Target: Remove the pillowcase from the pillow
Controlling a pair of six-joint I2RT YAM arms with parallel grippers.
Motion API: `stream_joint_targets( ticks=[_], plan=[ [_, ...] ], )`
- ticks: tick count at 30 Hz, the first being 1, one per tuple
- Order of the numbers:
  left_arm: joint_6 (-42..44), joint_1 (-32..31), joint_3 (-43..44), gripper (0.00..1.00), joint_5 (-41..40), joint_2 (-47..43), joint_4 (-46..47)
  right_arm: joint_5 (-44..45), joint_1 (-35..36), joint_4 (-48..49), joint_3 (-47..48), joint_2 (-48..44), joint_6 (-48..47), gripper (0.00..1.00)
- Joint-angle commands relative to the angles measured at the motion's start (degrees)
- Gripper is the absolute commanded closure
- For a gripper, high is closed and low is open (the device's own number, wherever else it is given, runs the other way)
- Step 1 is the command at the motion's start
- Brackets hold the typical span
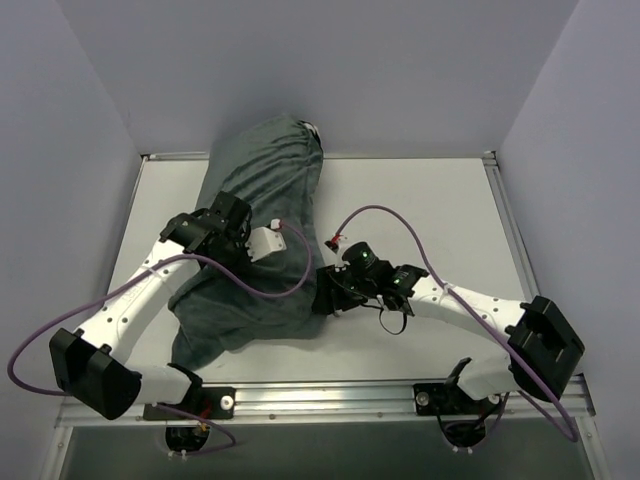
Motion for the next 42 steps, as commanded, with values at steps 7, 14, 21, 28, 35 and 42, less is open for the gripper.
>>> stream_joint_targets(
  ticks=[7, 14, 21, 28, 35, 42],
  plan=[
    [-6.3, 7.6, 13.6, 0.88, 12.0, 1.0, -5.5, 3.7, -8.9, 6.3, 1.2, 5.1, 3.2, 1.0],
    [-12.8, 7.3, 18.0, 0.98, 20.8, 3.8, -3.3, 4.4, -30.4, -5.9, 20.4, 13.0, -5.8, 1.0],
    [-30.0, 5.8, 24.4, 0.98, 22.3, 13.1, 12.4, 9.9, -36.1, -18.4, 49.9, 29.1, -14.4, 0.49],
    [-37.7, 5.7, 25.6, 0.98, 23.3, 19.6, 19.2, 19.1, -27.2, -12.7, 39.6, 12.1, -11.4, 0.27],
    [-39.0, 6.0, 28.0, 0.98, 22.8, 21.3, 20.4, 36.1, -0.5, -8.4, 29.8, 2.1, -2.0, 0.26],
    [-39.4, 6.9, 28.6, 0.98, 23.1, 21.7, 20.9, 35.0, 10.5, -11.9, 32.9, 12.7, -6.9, 0.25]
  ],
)
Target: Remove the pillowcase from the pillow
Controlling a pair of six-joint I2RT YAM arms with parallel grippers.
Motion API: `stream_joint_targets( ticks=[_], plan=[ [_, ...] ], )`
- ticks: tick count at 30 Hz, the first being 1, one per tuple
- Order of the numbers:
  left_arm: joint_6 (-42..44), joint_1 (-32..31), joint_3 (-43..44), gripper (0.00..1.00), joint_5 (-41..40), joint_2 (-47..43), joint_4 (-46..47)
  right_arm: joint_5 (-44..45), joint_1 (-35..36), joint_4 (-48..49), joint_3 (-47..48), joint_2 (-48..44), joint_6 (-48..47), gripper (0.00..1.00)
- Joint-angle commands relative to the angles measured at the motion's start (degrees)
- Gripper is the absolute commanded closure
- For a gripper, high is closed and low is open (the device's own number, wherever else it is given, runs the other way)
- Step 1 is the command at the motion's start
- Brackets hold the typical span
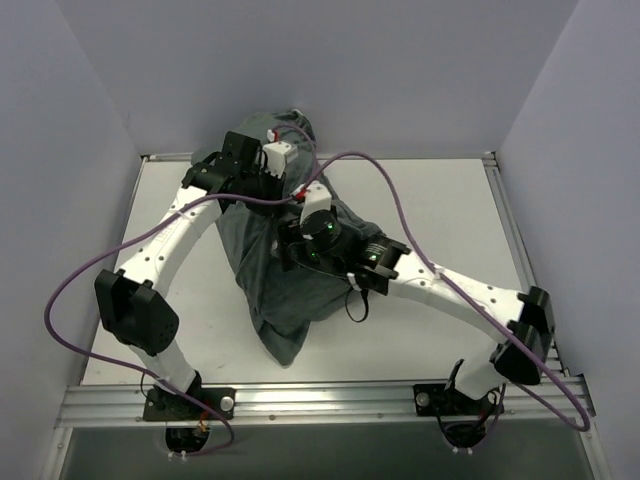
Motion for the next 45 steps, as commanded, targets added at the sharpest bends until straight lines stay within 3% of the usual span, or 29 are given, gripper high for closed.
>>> stream_joint_targets(
  ticks=[1, 6, 9, 10, 13, 16, 20, 25, 31, 33, 34, 35, 38, 40, 41, 45],
  plan=[
    [-0.8, 1.4, 2.8, 0.98, 0.4, -0.3, 5.4, 3.2, 1.4, -1.5, 0.9, 5.8, -1.8, 0.24],
    [-0.9, 1.6, 1.6, 0.98, 0.8, -0.5, 6.0, 2.9, 0.1, 1.5, 1.8, 11.5, -4.8, 0.28],
    [-1.1, 2.1, 1.6, 0.98, 0.1, -0.1, 5.6, 4.8, -1.9, 0.1, 2.9, 13.7, -3.0, 0.85],
    [-1.4, 2.4, 1.6, 0.98, -0.5, 0.0, 5.6, 7.4, -2.1, -1.9, 2.9, 13.4, -0.5, 1.0],
    [-1.8, 4.1, 2.0, 0.98, -5.5, 0.6, 5.2, 10.4, -1.8, -8.2, 0.7, 9.2, 3.9, 1.0],
    [-1.6, 6.5, 3.8, 0.98, -10.7, 2.4, 4.8, 9.9, 0.1, -13.0, -7.2, 0.6, 10.1, 1.0],
    [-1.5, 11.2, 6.9, 0.98, -13.7, 4.9, 5.3, 7.7, -0.5, -17.0, -25.3, -15.8, 20.2, 1.0],
    [2.0, 14.6, 9.1, 0.98, -17.2, 6.2, 6.0, -2.2, -13.0, -9.5, -45.8, -29.6, 22.5, 1.0],
    [4.7, 21.0, 9.5, 0.98, -21.2, 7.8, 7.8, -8.1, -20.6, -2.2, -46.7, -24.0, 18.7, 1.0],
    [7.8, 21.0, 8.5, 0.97, -18.1, 7.5, 7.6, -9.0, -20.8, 0.4, -45.1, -19.4, 16.3, 1.0],
    [8.8, 20.8, 7.1, 0.92, -15.1, 6.9, 6.8, -9.7, -20.8, 1.3, -44.0, -17.9, 15.3, 1.0],
    [9.6, 19.5, 6.2, 0.7, -11.1, 6.1, 5.0, -10.6, -20.8, 2.2, -41.9, -15.8, 14.5, 1.0],
    [13.0, 13.2, 2.8, 0.21, -4.0, 0.9, 3.2, -14.0, -20.7, 5.4, -38.7, -13.9, 13.8, 1.0],
    [14.7, 9.5, 2.4, 0.0, -2.3, -3.4, 2.8, -16.1, -20.6, 6.3, -37.7, -13.7, 13.7, 1.0],
    [15.0, 6.8, 2.8, 0.06, -1.5, -4.5, 2.6, -16.4, -20.5, 6.3, -36.9, -13.7, 13.7, 1.0],
    [16.3, 2.5, 7.5, 0.06, 6.1, -8.8, 0.8, -17.4, -20.3, 6.2, -35.7, -14.1, 13.5, 1.0]
  ],
)
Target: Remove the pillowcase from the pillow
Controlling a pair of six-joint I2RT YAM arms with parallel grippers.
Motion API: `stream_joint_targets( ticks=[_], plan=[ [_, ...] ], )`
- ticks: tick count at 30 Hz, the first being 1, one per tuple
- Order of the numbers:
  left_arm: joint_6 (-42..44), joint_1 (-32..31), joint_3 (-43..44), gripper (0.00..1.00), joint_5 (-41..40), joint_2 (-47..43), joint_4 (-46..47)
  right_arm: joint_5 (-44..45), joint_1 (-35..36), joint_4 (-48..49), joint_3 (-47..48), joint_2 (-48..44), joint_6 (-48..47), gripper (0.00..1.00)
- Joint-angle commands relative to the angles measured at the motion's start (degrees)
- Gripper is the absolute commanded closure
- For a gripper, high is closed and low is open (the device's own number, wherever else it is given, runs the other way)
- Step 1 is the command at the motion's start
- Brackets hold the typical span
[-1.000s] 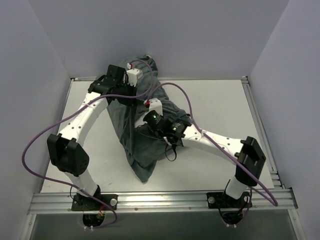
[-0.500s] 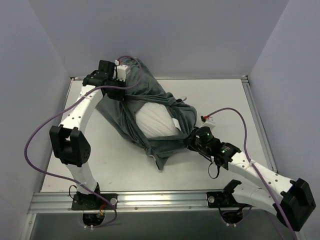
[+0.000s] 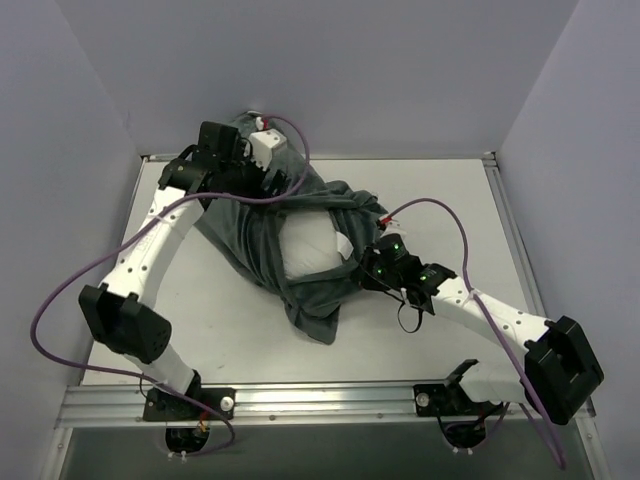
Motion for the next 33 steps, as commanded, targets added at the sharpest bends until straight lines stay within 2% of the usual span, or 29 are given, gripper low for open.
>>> stream_joint_targets(
  ticks=[1, 2, 3, 6, 7, 8, 10, 13, 15, 16, 17, 19, 21, 23, 27, 32, 33],
  plan=[
    [4.3, -4.6, 6.2, 0.06, 6.8, -6.5, 0.7, -1.6, -0.2, -5.2, 2.0, -0.1, -2.0, 1.0],
    [4.9, -6.8, 6.8, 0.06, 3.9, -6.6, -0.8, -1.8, -0.3, -5.2, 2.2, -0.1, -2.1, 1.0],
    [6.8, -12.2, 6.8, 0.06, 2.3, -6.3, -1.7, -1.7, -0.3, -5.5, 2.4, -0.1, -2.1, 1.0],
    [8.7, -19.6, 3.8, 0.02, -4.7, -4.5, -3.6, -1.4, -0.4, -5.5, 2.7, -0.4, -1.7, 1.0],
    [8.8, -22.6, 1.1, 0.1, -5.7, -3.8, -3.4, -1.4, -0.4, -5.5, 2.7, -0.6, -1.6, 1.0],
    [8.8, -23.3, -0.1, 0.16, -6.1, -3.4, -3.2, -1.4, -0.4, -5.5, 2.7, -0.7, -1.4, 1.0],
    [9.6, -24.5, -2.3, 0.24, -1.6, -2.3, -3.6, -1.4, -0.6, -5.5, 2.4, -0.8, -0.9, 1.0],
    [13.0, -26.6, -4.6, 0.28, 6.0, -2.1, -5.0, -1.5, -0.8, -4.8, 2.2, -0.8, -0.5, 1.0],
    [14.0, -26.7, -5.0, 0.31, 6.9, -0.6, -4.9, -1.5, -0.8, -5.0, 2.3, -0.6, -0.5, 1.0],
    [13.8, -26.7, -5.2, 0.31, 3.8, 0.3, -4.6, -1.1, -0.9, -5.3, 2.4, -0.7, -0.4, 1.0],
    [13.3, -25.7, -6.1, 0.28, 1.4, 0.9, -1.9, -0.9, -1.0, -5.5, 2.5, -0.8, -0.3, 1.0],
    [11.5, -24.1, -7.2, 0.12, -5.7, 3.0, 1.8, -0.7, -1.1, -6.2, 2.4, -1.3, -0.2, 1.0],
    [10.3, -23.4, -7.9, 0.01, -11.8, 5.1, 7.0, -0.9, -1.1, -5.7, 1.7, -1.7, 0.3, 1.0],
    [10.1, -23.5, -7.9, 0.05, -18.0, 6.5, 10.6, -1.5, -1.2, -5.5, 1.4, -1.9, 0.6, 1.0],
    [10.4, -23.4, -8.3, 0.05, -24.1, 10.8, 14.4, -1.7, -1.2, -5.5, 1.2, -2.3, 0.8, 1.0],
    [11.1, -22.4, -9.1, 0.03, -22.5, 13.7, 14.5, -1.0, -1.6, -5.6, 1.0, -3.5, 1.1, 1.0],
    [11.7, -22.3, -8.9, 0.06, -22.1, 14.4, 14.2, -0.7, -1.8, -5.7, 1.2, -3.5, 1.1, 1.0]
  ],
)
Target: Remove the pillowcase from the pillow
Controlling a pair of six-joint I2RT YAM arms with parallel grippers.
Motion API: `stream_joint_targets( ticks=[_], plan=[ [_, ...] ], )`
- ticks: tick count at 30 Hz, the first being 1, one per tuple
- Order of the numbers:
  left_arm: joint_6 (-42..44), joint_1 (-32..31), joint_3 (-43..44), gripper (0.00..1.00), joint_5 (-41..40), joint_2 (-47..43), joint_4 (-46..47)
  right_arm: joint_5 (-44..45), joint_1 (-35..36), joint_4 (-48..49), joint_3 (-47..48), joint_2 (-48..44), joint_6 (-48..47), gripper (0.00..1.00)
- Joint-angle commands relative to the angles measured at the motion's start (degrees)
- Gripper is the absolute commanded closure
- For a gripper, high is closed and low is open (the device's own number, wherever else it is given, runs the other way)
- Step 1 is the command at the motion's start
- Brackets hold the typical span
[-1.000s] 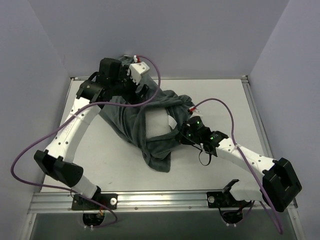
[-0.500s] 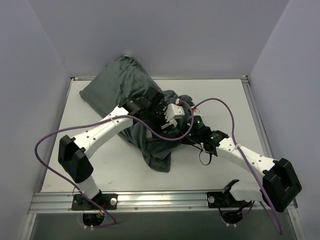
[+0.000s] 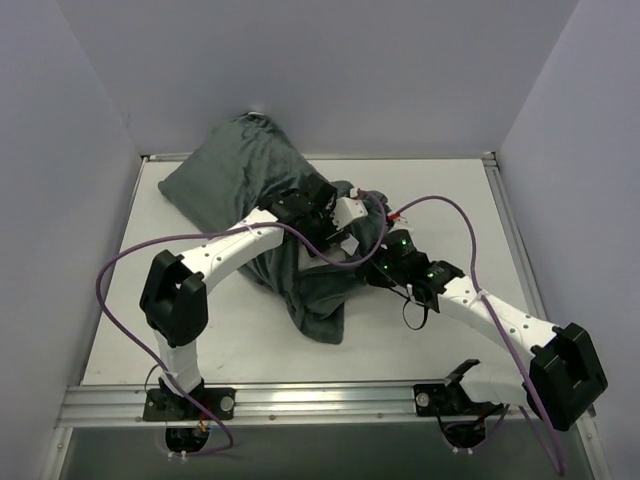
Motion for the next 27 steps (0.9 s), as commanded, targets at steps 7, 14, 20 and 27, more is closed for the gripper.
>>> stream_joint_targets(
  ticks=[7, 14, 20, 27],
  plan=[
    [0.7, 3.6, 0.2, 0.98, -2.2, 0.7, 0.3, 5.4, -9.0, -6.7, 3.5, -1.2, -1.5, 1.0],
    [-7.8, 18.1, 4.0, 0.98, 21.6, -16.0, -6.4, 3.3, -27.9, -4.0, 2.9, 0.5, -5.0, 1.0],
    [-14.4, 26.4, 12.8, 0.98, 32.1, -20.4, -7.6, 3.3, -28.4, -1.9, -0.6, 5.0, -6.5, 1.0],
    [-21.7, 38.1, 21.1, 0.98, 44.8, -20.2, -7.8, -1.0, -27.8, -0.2, -4.6, 5.0, -7.1, 1.0]
  ],
)
